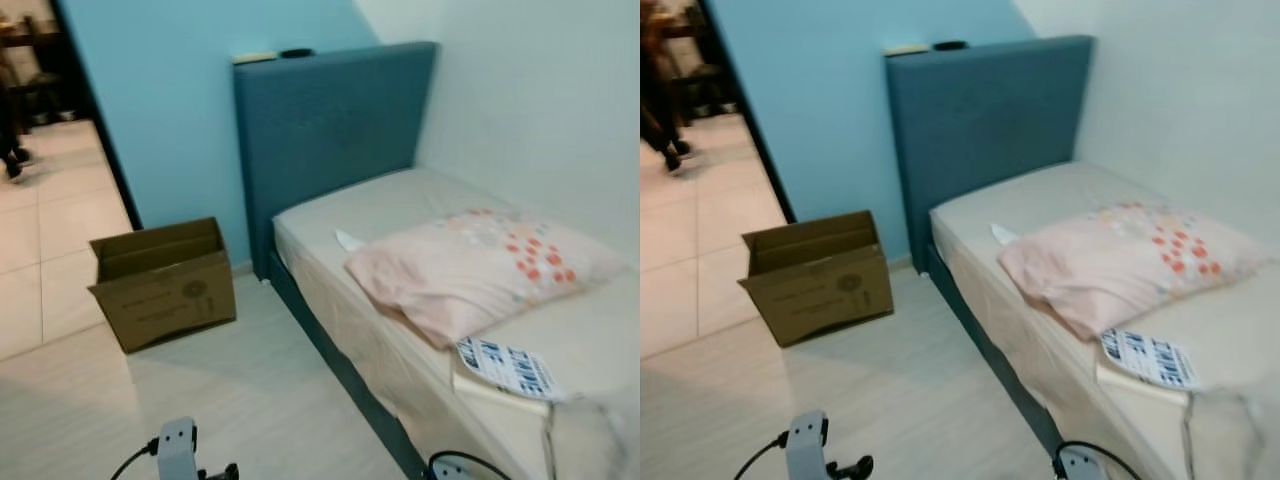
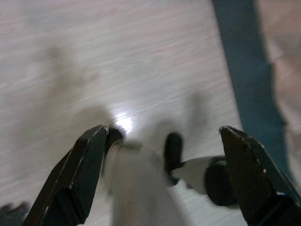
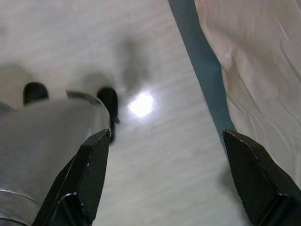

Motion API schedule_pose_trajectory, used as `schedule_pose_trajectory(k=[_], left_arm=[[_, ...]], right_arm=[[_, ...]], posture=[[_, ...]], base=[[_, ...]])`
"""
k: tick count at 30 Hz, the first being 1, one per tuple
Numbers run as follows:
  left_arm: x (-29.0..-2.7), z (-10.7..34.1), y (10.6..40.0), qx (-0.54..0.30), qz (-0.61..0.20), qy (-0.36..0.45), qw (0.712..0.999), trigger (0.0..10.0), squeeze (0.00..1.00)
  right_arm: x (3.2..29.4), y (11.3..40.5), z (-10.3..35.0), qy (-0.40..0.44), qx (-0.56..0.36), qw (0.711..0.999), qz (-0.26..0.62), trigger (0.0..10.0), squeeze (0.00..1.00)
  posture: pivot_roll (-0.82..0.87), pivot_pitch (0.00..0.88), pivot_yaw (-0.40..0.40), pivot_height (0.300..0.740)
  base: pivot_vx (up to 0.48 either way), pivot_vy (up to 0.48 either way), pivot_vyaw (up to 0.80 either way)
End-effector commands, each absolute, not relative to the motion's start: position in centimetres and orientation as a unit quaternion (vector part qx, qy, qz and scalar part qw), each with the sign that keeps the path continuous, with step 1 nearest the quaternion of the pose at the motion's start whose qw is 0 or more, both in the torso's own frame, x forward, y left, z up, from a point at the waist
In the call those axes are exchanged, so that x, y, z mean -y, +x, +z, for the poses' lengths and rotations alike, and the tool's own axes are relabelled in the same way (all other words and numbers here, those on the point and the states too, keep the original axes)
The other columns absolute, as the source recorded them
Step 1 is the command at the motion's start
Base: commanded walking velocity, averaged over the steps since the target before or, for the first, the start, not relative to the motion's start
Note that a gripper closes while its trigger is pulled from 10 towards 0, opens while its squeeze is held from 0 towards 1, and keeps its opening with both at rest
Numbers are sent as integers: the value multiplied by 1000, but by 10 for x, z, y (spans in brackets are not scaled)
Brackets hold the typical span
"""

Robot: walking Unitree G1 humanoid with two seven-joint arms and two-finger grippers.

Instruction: Clean up the room

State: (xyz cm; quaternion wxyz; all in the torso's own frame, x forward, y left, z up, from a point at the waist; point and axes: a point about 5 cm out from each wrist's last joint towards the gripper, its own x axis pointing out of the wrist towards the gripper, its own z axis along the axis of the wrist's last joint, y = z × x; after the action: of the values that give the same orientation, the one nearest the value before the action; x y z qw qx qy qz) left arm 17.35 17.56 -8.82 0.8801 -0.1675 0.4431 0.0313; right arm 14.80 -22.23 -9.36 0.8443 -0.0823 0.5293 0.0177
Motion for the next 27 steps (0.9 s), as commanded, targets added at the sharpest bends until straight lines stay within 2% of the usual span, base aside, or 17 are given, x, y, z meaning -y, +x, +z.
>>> schedule_pose_trajectory(k=[1,7,16,19,21,24,25,26,27], left_arm=[[-182,-89,171,-453,29,-155,878,10000,0],[-178,-90,169,-457,21,-153,876,10000,0],[-168,-94,163,-470,-1,-162,867,10000,0],[-163,-94,163,-470,-10,-174,865,10000,0],[-161,-93,164,-470,-19,-175,865,10000,0],[-160,-93,164,-470,-24,-173,865,10000,0],[-160,-93,164,-470,-24,-173,865,10000,0],[-160,-93,164,-470,-25,-172,865,10000,0],[-161,-93,164,-471,-28,-172,865,10000,0]], right_arm=[[218,138,-98,-77,-542,837,18,10000,0],[220,134,-99,-76,-547,834,13,10000,0],[230,126,-100,-90,-559,824,-18,10000,0],[237,128,-98,-98,-553,826,-36,10000,0],[241,132,-95,-101,-545,831,-45,10000,0],[242,160,-84,-105,-501,858,-43,10000,0],[242,160,-84,-105,-501,858,-43,10000,0],[241,168,-81,-110,-487,866,-38,10000,0],[237,190,-71,-102,-451,886,-27,10000,0]], posture=[[-99,0,-7,736],[-112,0,1,736],[-119,0,5,736],[-122,0,7,736],[-123,0,8,736],[-127,0,14,736],[-127,0,14,736],[-128,0,16,736],[-129,0,17,736]], base=[[352,0,0],[355,0,0],[351,0,-673],[0,0,-744],[0,0,-744],[0,0,-744],[0,0,-744],[0,0,-744],[0,0,-744]])
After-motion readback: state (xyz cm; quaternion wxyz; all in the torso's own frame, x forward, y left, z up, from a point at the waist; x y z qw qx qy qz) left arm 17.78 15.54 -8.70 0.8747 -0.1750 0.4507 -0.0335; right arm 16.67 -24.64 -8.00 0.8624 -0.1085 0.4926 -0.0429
